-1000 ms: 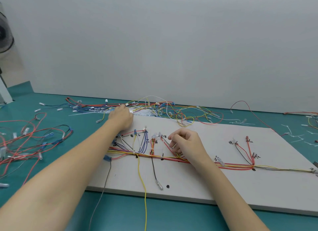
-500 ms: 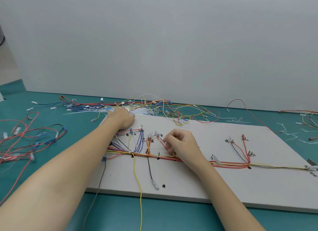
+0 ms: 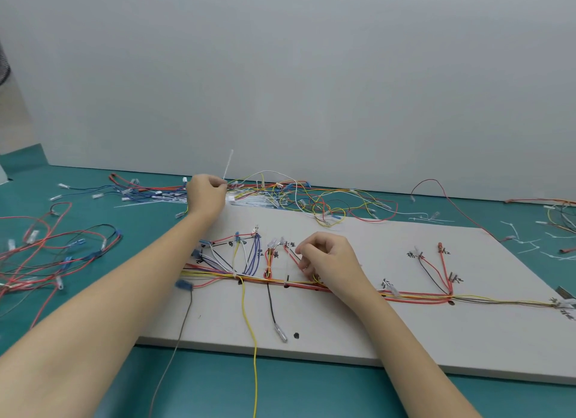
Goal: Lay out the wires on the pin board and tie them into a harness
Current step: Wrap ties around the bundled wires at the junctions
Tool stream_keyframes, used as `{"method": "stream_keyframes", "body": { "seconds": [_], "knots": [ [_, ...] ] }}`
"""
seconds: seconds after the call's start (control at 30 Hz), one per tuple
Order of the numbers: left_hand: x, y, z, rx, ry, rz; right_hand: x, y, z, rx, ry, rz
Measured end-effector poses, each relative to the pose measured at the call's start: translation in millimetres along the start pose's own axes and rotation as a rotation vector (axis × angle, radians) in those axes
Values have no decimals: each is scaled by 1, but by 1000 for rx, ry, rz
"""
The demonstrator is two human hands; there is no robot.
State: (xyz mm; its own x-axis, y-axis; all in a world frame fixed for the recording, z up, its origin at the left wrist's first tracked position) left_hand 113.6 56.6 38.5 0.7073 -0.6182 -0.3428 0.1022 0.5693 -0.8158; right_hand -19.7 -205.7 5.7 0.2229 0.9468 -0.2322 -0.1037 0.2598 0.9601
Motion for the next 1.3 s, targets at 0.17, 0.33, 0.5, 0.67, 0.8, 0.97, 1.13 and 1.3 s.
{"method": "stream_keyframes", "body": {
  "seconds": [0.17,0.33,0.5,0.67,0.8,0.97,1.13,1.3],
  "knots": [
    [-1,-46,-26,-33,166,-230,-6,8,1,-18,-57,79],
    [-3,-89,-95,-56,433,-479,-23,22,4,-13,-158,330],
    [-12,-104,-136,21,580,-479,-42,22,6,64,-245,487],
    [-13,-100,-160,-14,693,-501,-50,21,8,120,-246,527],
    [-10,-96,-167,-25,731,-492,-57,24,9,86,-246,553],
    [-10,-95,-169,31,743,-455,-59,23,10,82,-244,549],
    [-15,-88,-169,80,635,-360,-73,27,11,-42,-343,441],
    [-8,-96,-192,463,786,-85,-74,29,13,-99,-281,327]
  ]
}}
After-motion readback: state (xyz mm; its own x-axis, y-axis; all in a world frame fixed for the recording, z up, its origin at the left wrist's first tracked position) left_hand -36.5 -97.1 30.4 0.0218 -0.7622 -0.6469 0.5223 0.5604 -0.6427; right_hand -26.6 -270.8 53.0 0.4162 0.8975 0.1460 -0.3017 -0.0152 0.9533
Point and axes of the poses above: each hand's wrist, its own z-axis towards the middle knuckle, its own x-axis out of the palm, y = z × x, the point moved 8 cm from there along z, towards the middle knuckle, and after that the axes turned 12 degrees about -y, right-handed, at the moved point
